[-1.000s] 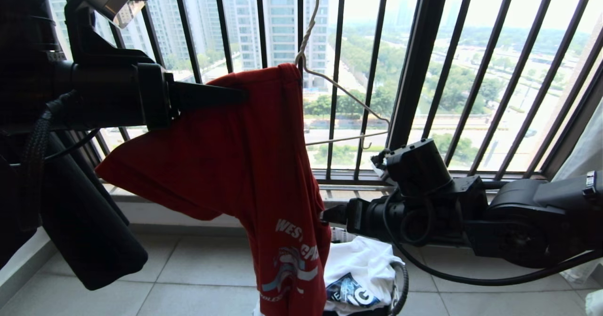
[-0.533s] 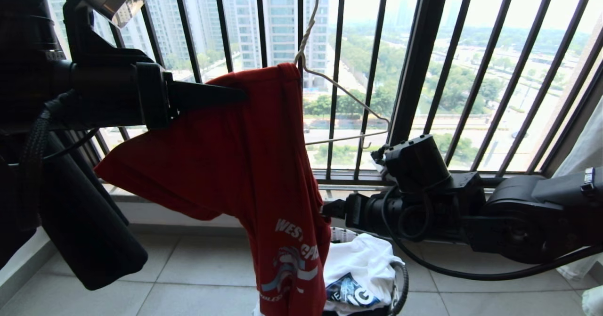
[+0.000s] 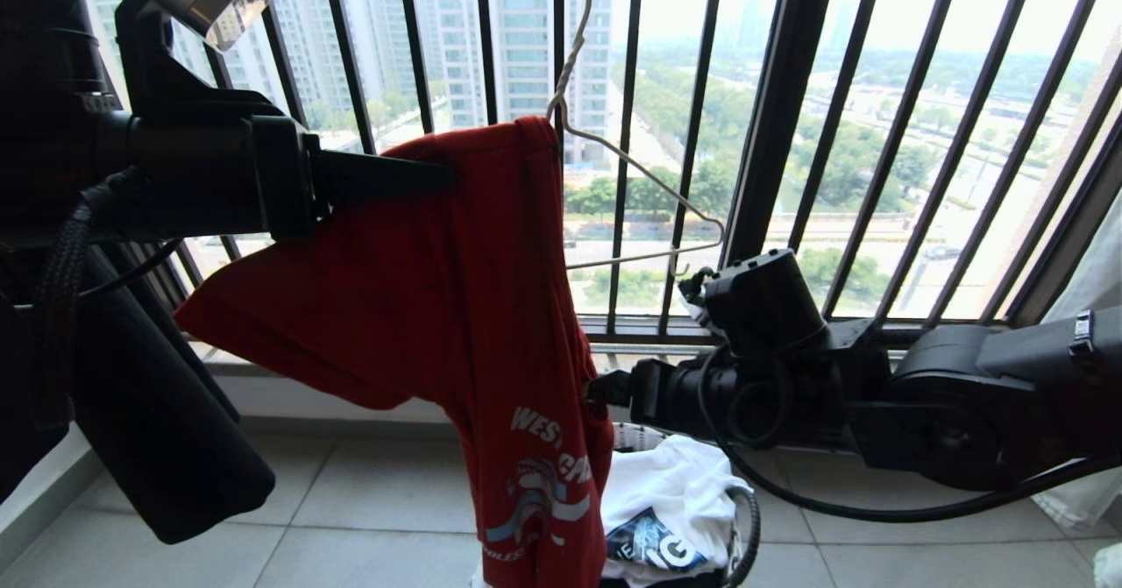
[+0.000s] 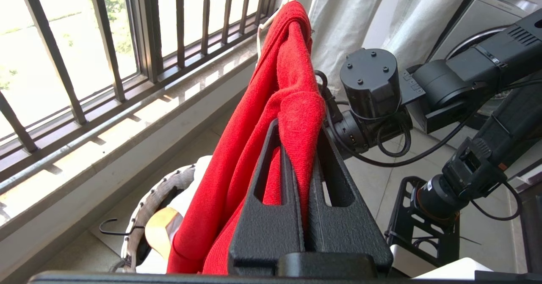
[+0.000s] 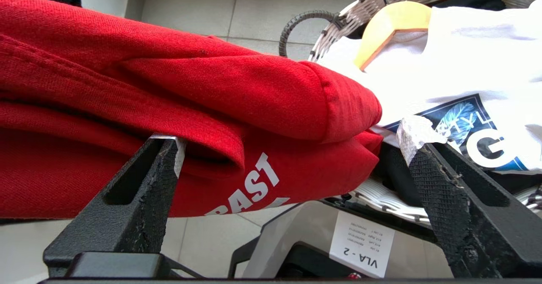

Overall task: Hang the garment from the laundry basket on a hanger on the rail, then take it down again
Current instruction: Hang the clothes on the clothes rack

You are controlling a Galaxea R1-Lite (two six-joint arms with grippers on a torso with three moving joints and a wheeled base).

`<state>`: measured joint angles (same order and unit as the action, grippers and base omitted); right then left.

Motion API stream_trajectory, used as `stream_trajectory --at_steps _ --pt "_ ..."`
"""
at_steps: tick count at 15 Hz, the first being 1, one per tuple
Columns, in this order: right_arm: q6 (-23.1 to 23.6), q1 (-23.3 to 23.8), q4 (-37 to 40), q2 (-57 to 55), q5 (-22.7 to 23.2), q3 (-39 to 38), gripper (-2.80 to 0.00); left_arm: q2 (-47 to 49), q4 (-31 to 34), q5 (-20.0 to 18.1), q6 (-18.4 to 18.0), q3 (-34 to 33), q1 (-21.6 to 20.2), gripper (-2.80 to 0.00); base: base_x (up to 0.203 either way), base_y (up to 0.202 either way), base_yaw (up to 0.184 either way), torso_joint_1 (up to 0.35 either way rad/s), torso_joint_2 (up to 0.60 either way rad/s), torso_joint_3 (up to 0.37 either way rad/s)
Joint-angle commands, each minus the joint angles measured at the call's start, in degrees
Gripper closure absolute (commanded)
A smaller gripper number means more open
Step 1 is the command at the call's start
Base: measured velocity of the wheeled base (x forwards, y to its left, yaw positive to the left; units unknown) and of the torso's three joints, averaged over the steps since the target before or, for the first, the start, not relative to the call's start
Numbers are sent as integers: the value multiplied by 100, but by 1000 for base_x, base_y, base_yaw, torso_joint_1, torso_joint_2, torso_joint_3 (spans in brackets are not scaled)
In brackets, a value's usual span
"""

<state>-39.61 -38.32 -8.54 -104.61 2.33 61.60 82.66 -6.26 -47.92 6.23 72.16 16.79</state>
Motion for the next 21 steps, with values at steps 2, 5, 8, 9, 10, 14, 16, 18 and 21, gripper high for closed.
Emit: stream_trajectory --at_steps 2,5,8,9,10,14,16,18,21 --pt "-38 -60 -7 -42 -126 52 -280 -5 -7 -24 1 0 -1 0 0 0 0 0 0 0" --pt "-38 -61 -7 -86 -181 54 -280 -22 -7 -24 10 0 -9 0 0 0 0 0 0 0" --pt "-30 -61 -7 -104 -173 54 -280 -22 2 -24 10 0 -9 0 0 0 0 0 0 0" --pt "-38 -61 -7 -112 -172 54 0 -22 -7 -24 10 0 -9 0 0 0 0 0 0 0" --pt "-38 -61 -16 -112 -172 54 0 -22 -7 -24 10 0 -9 0 0 0 0 0 0 0" --pt "-38 -61 -16 -127 -146 137 0 -31 -7 -24 10 0 -18 0 0 0 0 0 0 0" --pt "-38 -61 -16 -121 -146 168 0 -31 -7 -24 10 0 -18 0 0 0 0 0 0 0" --pt "-47 -53 -16 -112 -146 177 0 -40 -7 -24 10 1 -62 0 0 0 0 0 0 0" --pt "-56 68 -16 -104 -163 169 0 -49 -7 -24 27 9 -102 0 0 0 0 0 0 0"
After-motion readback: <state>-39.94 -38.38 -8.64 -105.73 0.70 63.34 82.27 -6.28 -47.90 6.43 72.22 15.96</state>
